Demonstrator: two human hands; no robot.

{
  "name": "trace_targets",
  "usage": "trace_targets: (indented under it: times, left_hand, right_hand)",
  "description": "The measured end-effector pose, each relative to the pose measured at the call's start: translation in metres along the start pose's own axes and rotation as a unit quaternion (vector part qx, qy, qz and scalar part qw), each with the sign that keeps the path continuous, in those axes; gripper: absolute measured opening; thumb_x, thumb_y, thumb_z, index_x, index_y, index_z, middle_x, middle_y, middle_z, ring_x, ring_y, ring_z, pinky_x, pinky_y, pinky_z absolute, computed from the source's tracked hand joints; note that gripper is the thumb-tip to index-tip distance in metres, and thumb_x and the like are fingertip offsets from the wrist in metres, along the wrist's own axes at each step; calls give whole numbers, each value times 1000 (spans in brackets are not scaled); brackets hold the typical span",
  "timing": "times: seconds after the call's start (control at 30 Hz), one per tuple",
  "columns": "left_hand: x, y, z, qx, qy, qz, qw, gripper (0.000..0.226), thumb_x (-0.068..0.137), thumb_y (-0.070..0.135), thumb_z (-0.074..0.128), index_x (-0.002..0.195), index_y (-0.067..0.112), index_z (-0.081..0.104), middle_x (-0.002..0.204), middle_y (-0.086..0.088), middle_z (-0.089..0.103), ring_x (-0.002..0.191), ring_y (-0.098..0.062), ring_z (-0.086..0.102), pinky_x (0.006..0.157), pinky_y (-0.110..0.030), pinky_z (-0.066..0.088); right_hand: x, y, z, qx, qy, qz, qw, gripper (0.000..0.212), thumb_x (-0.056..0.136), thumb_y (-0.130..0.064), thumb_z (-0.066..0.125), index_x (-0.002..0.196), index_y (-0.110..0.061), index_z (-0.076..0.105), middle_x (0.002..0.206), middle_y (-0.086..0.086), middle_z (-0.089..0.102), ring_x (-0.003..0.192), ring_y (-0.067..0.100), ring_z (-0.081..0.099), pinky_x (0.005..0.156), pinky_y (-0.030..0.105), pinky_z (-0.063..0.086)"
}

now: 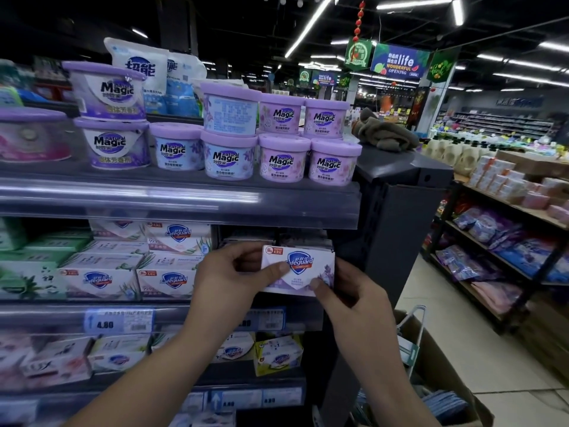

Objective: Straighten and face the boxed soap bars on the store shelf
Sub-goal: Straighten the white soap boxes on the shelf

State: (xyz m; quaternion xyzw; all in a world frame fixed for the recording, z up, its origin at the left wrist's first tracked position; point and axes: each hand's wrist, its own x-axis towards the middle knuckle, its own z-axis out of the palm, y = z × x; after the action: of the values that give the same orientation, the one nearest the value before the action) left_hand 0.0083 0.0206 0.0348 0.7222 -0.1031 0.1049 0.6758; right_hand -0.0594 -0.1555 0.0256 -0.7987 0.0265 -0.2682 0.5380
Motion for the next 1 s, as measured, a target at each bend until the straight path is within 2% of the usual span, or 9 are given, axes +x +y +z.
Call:
trace_targets:
  times: [0.1, 0.2, 0.37, 0.53, 0.67, 0.8, 0.87, 0.97, 1.0]
  left_hand:
    - [-4, 3, -1, 15, -1, 2, 1000, 57, 57, 44, 87, 107, 19, 78, 92, 5, 80, 88, -10, 76, 80, -27, 63]
    - [-7, 2, -1, 19, -18, 8, 1000, 35, 74, 21, 90, 105, 30, 76, 93, 14, 81, 89, 1, 74, 82, -22, 62]
    - [-18, -12, 9, 44, -37, 32, 998, 50, 83, 3, 82, 121, 32, 67, 110, 16, 76, 101, 7, 70, 88, -18, 58]
    - [-24, -25, 20, 74, -16, 60, 995, 59, 82, 3, 83, 111, 49, 61, 110, 25, 72, 100, 14, 67, 82, -5, 52]
    - [-17, -30, 22, 125, -12, 66, 990, 53, 84, 9, 83, 113, 48, 61, 111, 19, 73, 99, 14, 66, 83, -3, 50]
    - [-9, -32, 23, 131, -16, 59, 989, 49, 84, 6, 81, 114, 39, 60, 107, 18, 72, 97, 22, 61, 78, 1, 47]
    - [-8, -32, 21, 115, -16, 44, 992, 46, 83, 6, 83, 113, 34, 62, 106, 22, 69, 97, 22, 61, 78, 1, 48]
    - [-12, -30, 15, 68, -18, 13, 997, 40, 83, 5, 83, 113, 23, 66, 108, 17, 72, 98, 14, 66, 83, -7, 54]
    - [-15, -28, 11, 53, -18, 9, 998, 39, 83, 5, 83, 114, 22, 67, 108, 14, 73, 97, 11, 67, 83, -9, 54]
  right_hand:
    - [0, -1, 0, -3, -1, 1, 1000, 28, 92, -24, 76, 111, -43, 72, 100, -31, 77, 96, -8, 71, 84, 18, 55]
    - [0, 1, 0, -25, 15, 4, 1000, 30, 93, -19, 73, 119, -35, 73, 102, -25, 78, 97, -6, 71, 87, 21, 56]
    - [-2, 4, 6, -139, 50, -20, 989, 44, 97, -12, 66, 138, -27, 61, 116, -6, 71, 105, 10, 67, 80, 12, 47]
    - [0, 13, 11, -229, 39, -23, 972, 45, 97, -10, 64, 141, -12, 54, 113, 14, 74, 98, 38, 72, 70, 34, 52]
    - [0, 19, 15, -200, 76, -39, 976, 52, 93, -3, 70, 140, -9, 49, 116, 19, 74, 99, 39, 73, 74, 50, 60]
    - [3, 22, 18, -169, 90, -41, 981, 52, 87, -1, 78, 129, -11, 49, 116, 17, 73, 103, 38, 73, 79, 57, 60]
    - [2, 23, 16, -163, 97, -52, 980, 52, 85, -2, 80, 127, -11, 51, 118, 16, 73, 106, 35, 72, 82, 50, 60]
    - [-2, 16, 14, -185, 127, -124, 967, 49, 83, -6, 82, 125, -12, 57, 119, 4, 67, 109, 23, 64, 85, 19, 43]
    - [-3, 11, 14, -175, 128, -143, 966, 46, 83, -7, 82, 122, -15, 58, 117, -2, 63, 108, 19, 62, 85, 14, 40]
